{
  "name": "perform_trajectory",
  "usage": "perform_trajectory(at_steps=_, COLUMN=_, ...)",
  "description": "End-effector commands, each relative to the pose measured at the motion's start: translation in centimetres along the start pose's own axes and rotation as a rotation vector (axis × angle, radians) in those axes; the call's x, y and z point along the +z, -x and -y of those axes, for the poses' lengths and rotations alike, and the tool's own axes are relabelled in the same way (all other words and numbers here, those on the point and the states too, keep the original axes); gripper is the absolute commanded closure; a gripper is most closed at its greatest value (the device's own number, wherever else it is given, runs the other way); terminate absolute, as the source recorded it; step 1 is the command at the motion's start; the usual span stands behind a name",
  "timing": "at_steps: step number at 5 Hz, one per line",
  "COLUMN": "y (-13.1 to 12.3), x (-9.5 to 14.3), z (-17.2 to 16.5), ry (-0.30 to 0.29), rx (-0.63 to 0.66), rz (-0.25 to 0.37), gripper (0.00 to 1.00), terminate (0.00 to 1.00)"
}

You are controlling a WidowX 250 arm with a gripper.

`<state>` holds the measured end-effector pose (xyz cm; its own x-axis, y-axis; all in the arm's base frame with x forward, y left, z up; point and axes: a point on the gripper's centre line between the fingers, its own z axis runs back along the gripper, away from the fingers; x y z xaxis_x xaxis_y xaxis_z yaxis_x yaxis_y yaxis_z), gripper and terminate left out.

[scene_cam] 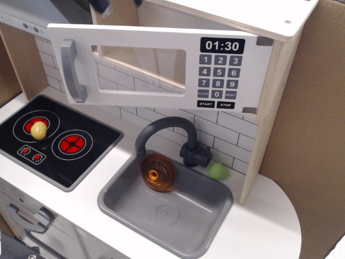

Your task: Open microwave

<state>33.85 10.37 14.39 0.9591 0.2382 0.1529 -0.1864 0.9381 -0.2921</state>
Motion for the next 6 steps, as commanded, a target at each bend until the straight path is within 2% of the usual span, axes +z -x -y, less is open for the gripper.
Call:
perform_trajectory(at_steps=1, y=-0.5, x=-1.2, z=-0.4, ry=-0.152, rx=-0.002, rz=0.027, gripper=0.0, terminate=0.0)
perform_trajectory(at_steps=2, y=-0.3, x=-2.5, z=1.5, ry=-0.144, rx=0.018, rz=-0.069, gripper=0.0, terminate=0.0)
perform_trajectory(at_steps=3, y=1.0, x=-4.7, z=3.7, ry=-0.14, rx=-0.019, rz=-0.138, gripper=0.0, terminate=0.0)
perform_trajectory(at_steps=5, y=6.1, x=-6.7, z=8.3, ry=-0.048, rx=-0.187, rz=-0.146, gripper=0.0, terminate=0.0)
perform_trajectory(at_steps=6, y=8.1, x=-8.1, z=10.2, ry=-0.011, rx=-0.222, rz=-0.176, gripper=0.0, terminate=0.0)
